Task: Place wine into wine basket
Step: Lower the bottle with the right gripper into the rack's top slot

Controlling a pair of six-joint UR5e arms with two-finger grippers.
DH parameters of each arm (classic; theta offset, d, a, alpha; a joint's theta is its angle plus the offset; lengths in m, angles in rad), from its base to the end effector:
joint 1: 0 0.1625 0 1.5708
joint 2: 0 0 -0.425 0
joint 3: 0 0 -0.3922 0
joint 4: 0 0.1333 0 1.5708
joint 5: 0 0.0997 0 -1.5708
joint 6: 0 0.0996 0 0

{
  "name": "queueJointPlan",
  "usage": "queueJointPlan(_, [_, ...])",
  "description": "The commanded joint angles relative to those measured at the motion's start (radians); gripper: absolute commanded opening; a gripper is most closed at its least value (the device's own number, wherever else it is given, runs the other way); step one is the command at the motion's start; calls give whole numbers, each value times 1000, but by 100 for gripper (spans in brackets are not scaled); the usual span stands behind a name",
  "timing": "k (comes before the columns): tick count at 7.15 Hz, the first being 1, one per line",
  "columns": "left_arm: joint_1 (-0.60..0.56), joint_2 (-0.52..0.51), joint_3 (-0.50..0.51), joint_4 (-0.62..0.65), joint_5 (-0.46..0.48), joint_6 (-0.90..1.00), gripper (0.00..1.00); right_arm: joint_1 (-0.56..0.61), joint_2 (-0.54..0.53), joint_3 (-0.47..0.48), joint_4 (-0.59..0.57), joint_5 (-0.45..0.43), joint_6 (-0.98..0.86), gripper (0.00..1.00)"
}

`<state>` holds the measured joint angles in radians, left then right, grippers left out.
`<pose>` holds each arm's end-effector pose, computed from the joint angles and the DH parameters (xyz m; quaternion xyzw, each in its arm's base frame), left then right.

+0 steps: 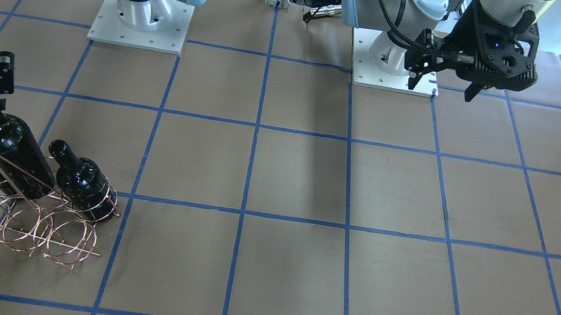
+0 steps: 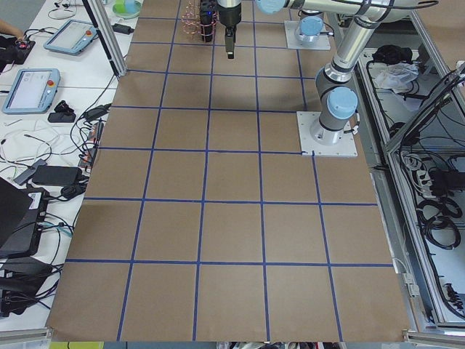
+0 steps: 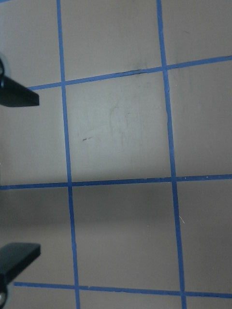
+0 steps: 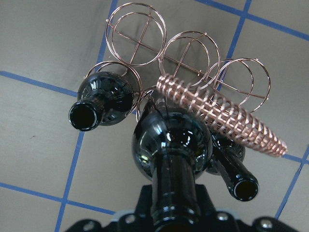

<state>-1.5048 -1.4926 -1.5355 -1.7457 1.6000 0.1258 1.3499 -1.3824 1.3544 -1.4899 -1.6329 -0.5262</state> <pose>-0.1004 -0.4575 0.5251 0.0303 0.9990 0.0320 0.0116 0.0000 -0.5800 0.4864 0.1527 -0.9874 -0.0359 0.0193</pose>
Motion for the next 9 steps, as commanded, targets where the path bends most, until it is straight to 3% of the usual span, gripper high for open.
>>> queueJointPlan(1, [0,0,0,0,0,0,100,0,-1,0,20,-4,0,0])
queueJointPlan(9, [0,2,0,0,2,0,100,3,54,6,-7,5,-17,0])
